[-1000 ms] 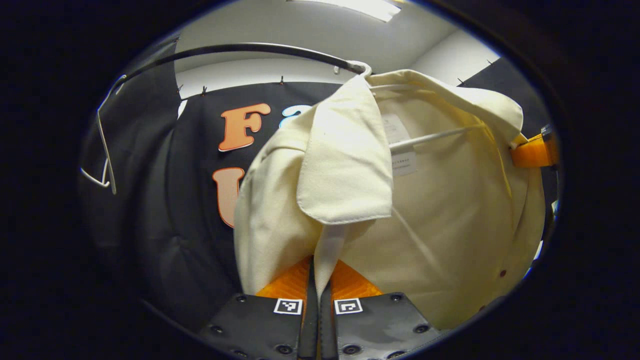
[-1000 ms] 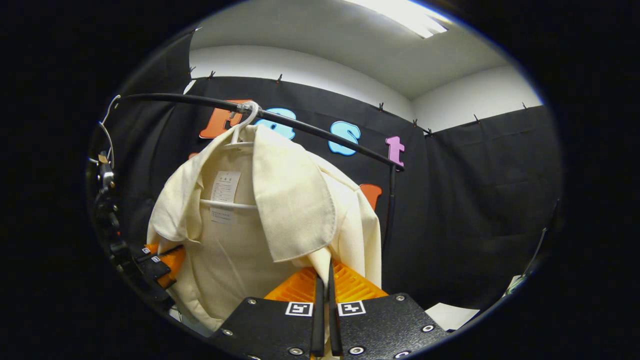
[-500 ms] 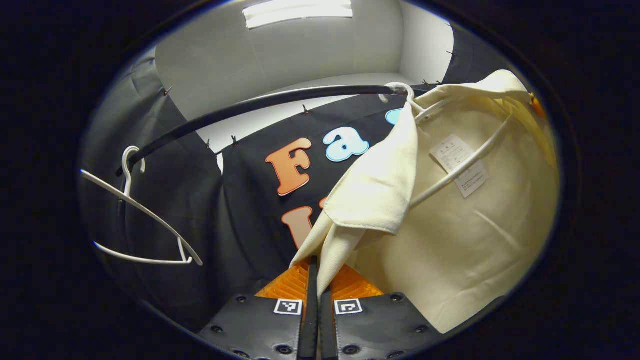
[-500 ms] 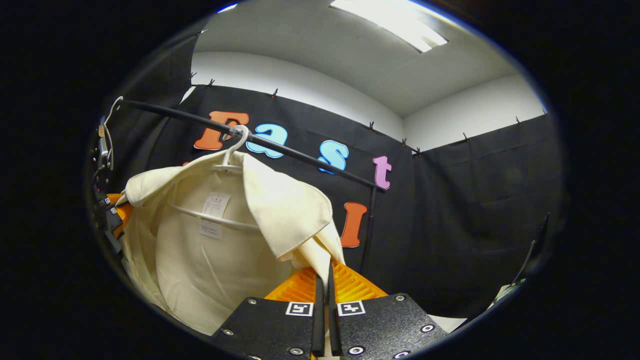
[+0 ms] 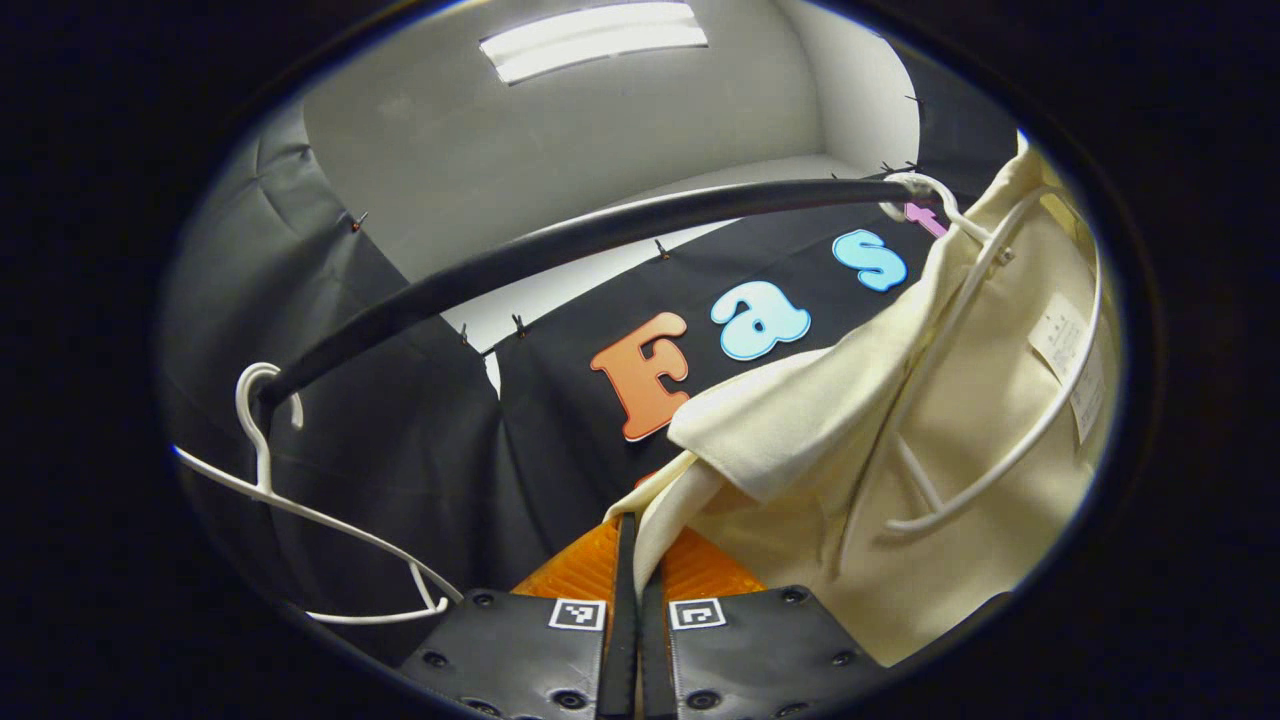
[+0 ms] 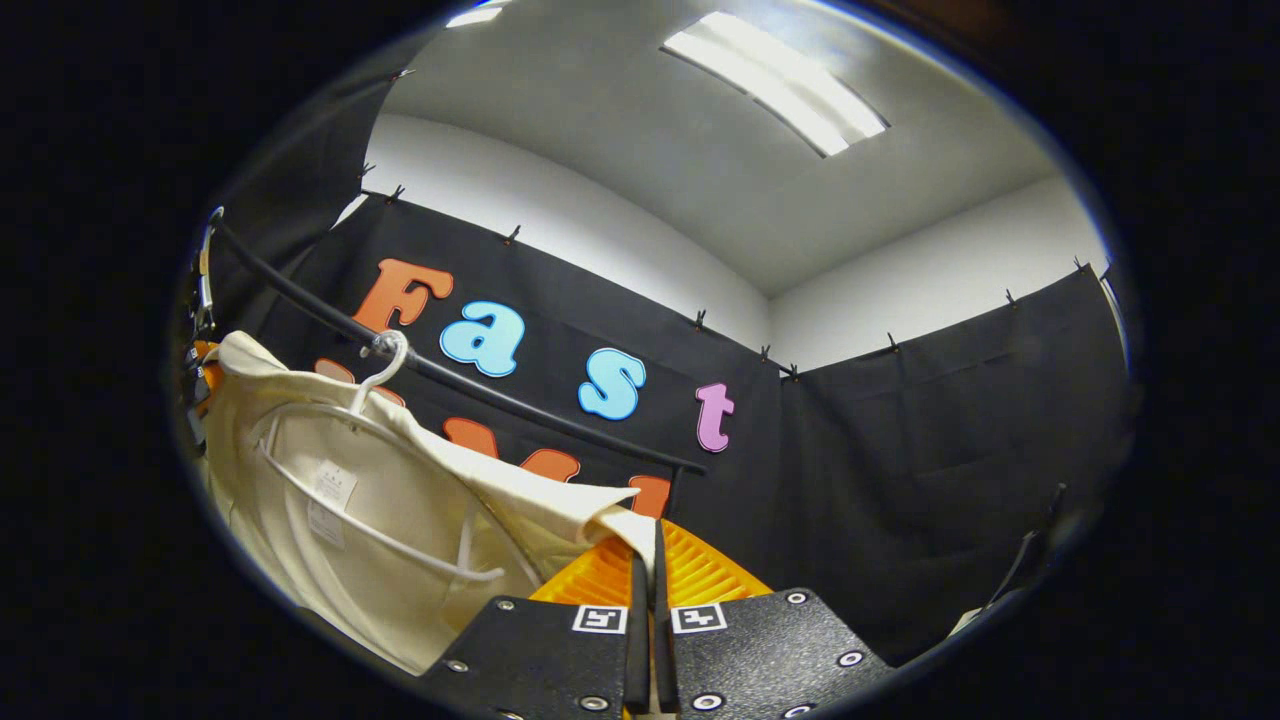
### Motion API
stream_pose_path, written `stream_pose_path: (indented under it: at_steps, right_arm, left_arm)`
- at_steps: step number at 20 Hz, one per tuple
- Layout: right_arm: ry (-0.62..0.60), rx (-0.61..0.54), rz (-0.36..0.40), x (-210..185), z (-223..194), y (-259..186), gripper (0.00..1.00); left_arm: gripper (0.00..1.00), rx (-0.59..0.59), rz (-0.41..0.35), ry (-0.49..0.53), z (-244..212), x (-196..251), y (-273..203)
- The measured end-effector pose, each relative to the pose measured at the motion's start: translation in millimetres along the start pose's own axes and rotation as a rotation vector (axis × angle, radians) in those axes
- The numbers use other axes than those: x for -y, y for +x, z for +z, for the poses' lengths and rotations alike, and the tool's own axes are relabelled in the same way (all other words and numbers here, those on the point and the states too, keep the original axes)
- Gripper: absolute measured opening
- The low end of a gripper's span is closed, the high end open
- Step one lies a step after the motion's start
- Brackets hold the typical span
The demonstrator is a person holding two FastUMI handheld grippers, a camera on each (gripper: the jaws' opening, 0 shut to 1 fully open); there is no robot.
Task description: Grasp the clothes on the hanger with both hands and then place them into the laundry hamper below.
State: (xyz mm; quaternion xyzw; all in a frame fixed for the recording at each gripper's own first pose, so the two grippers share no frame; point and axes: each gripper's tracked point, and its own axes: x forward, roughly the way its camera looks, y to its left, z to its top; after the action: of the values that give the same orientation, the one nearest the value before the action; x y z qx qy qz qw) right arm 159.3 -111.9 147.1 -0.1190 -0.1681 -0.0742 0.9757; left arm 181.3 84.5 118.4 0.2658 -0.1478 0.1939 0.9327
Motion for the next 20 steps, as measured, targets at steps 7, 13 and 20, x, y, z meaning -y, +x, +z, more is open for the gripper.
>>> stream_pose_path:
  at_steps: [7, 13, 20]
  right_arm:
    - [0.048, -0.004, 0.021, 5.2, 1.4, 58.3, 0.01]
    - [0.125, -0.072, 0.048, -10.4, -49.7, 95.4, 0.01]
    - [0.154, -0.147, 0.07, -34.3, -109.4, 79.2, 0.02]
  left_arm:
    - [0.09, 0.059, -0.025, 0.032, 1.4, 13.3, 60.5]
    - [0.09, -0.03, -0.084, -0.017, -36.2, 41.6, 91.9]
    - [0.09, -0.125, -0.142, -0.011, -85.0, 64.1, 101.9]
